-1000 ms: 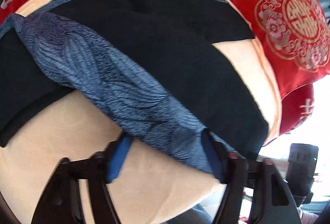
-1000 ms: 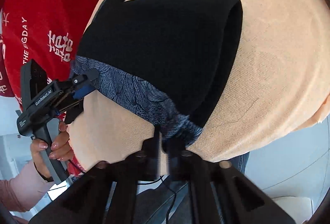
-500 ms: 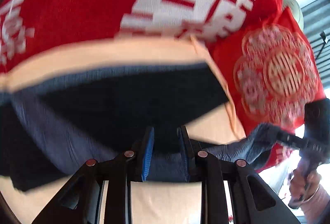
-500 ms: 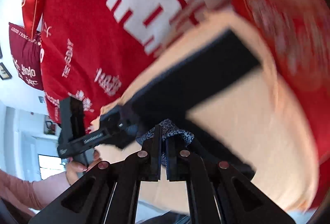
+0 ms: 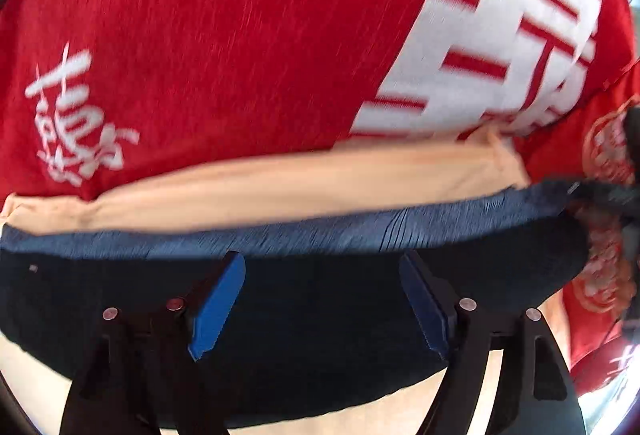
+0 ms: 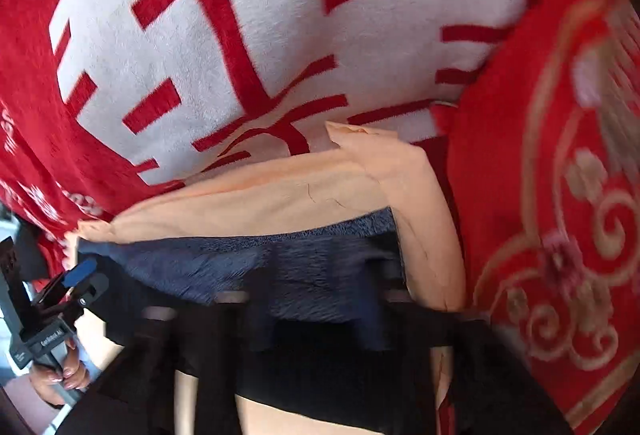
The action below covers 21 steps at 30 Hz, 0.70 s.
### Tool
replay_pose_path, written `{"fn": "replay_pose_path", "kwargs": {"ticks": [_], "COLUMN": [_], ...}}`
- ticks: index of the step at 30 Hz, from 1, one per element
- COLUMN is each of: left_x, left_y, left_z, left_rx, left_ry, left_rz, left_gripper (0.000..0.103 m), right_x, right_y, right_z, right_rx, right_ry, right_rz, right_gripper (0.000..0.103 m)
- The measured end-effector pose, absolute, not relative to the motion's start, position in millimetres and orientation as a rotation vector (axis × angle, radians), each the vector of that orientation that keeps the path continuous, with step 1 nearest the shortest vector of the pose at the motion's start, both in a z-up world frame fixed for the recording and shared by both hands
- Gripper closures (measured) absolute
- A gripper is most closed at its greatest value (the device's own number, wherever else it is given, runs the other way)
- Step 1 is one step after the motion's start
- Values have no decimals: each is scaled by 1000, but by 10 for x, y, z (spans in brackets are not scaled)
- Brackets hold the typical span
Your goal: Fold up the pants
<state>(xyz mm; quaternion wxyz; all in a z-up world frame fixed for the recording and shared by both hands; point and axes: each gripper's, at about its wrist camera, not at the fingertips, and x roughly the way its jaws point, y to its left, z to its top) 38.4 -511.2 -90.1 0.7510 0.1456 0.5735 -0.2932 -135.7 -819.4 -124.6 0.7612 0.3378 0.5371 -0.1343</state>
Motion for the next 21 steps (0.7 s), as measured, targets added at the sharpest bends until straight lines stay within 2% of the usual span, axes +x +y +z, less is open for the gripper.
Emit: {"fn": "replay_pose_path", "kwargs": {"ticks": [4,7,14,17,20,21], "left_x": [284,269,241,279,361,390], "left_y": [-5030,-5015,-5040,-5094,-5123,-5102], "left_z": [-1089,-1195,-1436,-1491,-1656,-1692], "left_rx": [395,411,434,456,463,449], "left_ry": [1287,1312,1342,1330,1340,1347], "left_rz": [-602,-582,-543,-534,-514,-506], "left_gripper": [23,23,23,23,13,9], "right_x": [-1375,-1661,-2021,-1925,-1651,-1580], "right_y": [-8053,-7956,-7864,-7883,-7875,-7881], "right_z": [-1018,-901,-1242,-1295,-1531,-1668], "right_rx": [672,761,836,822,710,650], "right_ry": [1119,1049,1135,1127,1211,1266], "right_rz": [-327,-322,-367,-358,-347,-364], "right_gripper": [37,37,37,55,57,60]}}
